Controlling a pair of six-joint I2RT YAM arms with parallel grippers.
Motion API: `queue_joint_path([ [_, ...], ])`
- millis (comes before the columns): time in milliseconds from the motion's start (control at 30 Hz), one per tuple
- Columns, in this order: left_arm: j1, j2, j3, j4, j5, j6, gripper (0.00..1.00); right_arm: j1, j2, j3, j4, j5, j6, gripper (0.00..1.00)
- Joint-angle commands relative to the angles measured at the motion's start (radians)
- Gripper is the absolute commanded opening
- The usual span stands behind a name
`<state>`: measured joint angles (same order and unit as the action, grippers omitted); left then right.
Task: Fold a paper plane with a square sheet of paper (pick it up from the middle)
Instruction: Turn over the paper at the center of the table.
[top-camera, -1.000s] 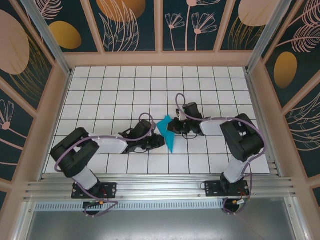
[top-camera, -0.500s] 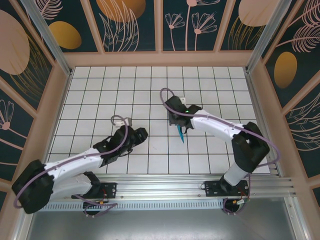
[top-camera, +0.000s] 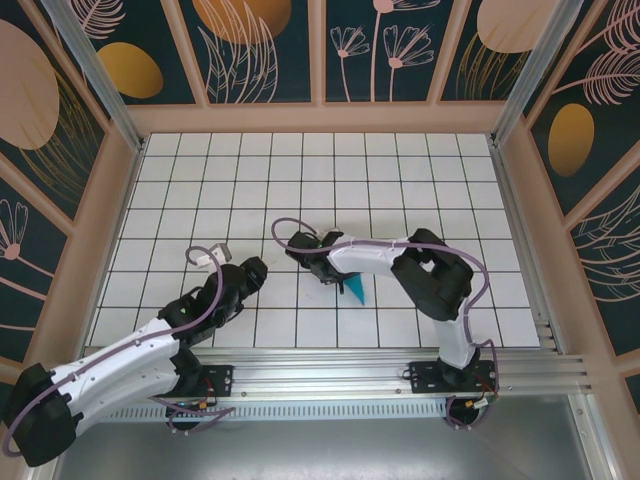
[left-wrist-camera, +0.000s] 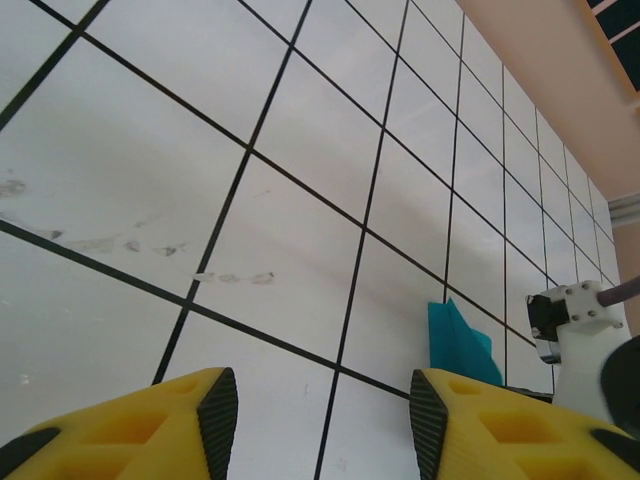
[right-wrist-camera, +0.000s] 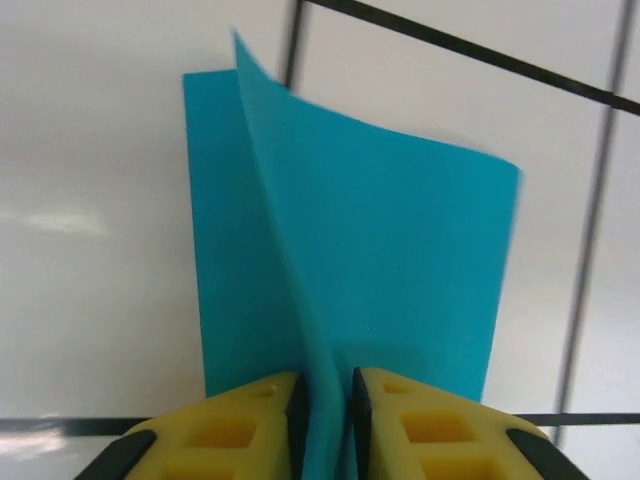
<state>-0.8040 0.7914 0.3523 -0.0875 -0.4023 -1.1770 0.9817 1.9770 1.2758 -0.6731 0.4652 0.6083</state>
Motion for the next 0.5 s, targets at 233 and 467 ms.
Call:
queue_joint_path([
  [233, 0.006, 0.035, -0.015, 0.018, 0.027, -0.015, 0.53, -0.024, -0.220, -0.076, 0.224, -0.352, -0.031, 0.58],
  [467, 0.007, 0.111, 0.005, 0.066, 0.073, -0.012, 0.53, -0.055, -0.333, -0.183, 0.288, -0.427, -0.065, 0.63],
])
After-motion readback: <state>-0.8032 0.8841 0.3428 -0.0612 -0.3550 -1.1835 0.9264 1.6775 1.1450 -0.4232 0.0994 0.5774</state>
